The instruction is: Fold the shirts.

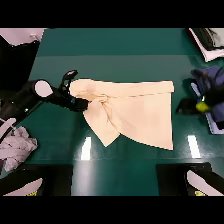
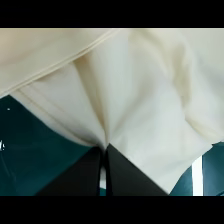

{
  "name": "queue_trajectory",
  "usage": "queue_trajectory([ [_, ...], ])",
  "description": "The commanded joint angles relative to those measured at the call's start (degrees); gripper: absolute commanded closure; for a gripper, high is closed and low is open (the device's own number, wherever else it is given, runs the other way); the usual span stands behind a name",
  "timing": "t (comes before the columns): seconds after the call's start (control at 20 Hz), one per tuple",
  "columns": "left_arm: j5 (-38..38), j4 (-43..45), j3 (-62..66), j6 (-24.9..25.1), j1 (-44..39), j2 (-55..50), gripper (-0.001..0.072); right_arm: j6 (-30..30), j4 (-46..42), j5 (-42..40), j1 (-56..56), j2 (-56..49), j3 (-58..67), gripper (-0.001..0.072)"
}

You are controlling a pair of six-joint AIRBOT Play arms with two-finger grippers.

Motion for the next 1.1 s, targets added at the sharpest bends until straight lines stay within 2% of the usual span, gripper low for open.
queue_trajectory([
  [0.0,-1.5,1.1,0.6,0.3,0.0,1.4,0.0681,0.0,0.1,-3.3,-2.0,8.4,-19.2,0.0261],
  [0.2,-1.7,1.0,0.6,0.2,0.0,1.4,0.0681,0.1,0.1,-7.3,-1.9,15.1,-29.6,0.0263],
  [0.35,-1.7,1.0,0.6,0.2,0.0,1.4,0.0681,0.5,0.1,-8.2,-1.6,16.9,-29.7,0.0263],
  [0.75,-2.5,0.8,0.6,0.2,0.0,1.4,0.0681,0.5,2.0,-8.6,-1.5,6.1,-29.3,0.0263],
  [0.8,-2.6,0.8,0.6,0.2,0.0,1.4,0.0681,0.5,2.0,-8.6,-1.5,5.0,-29.3,0.0301],
  [0.9,-2.5,0.8,0.6,0.2,0.0,1.4,0.0681,-0.1,2.0,-8.9,-1.5,4.0,-29.3,0.0524],
  [1.0,-2.5,0.8,0.6,0.2,0.0,1.4,0.0681,-0.4,1.9,-10.1,-1.5,5.1,-29.3,0.0683],
  [1.05,-2.5,0.8,0.7,0.3,0.0,1.5,0.0681,-0.4,2.0,-10.4,-1.5,6.4,-29.2,0.0697],
])
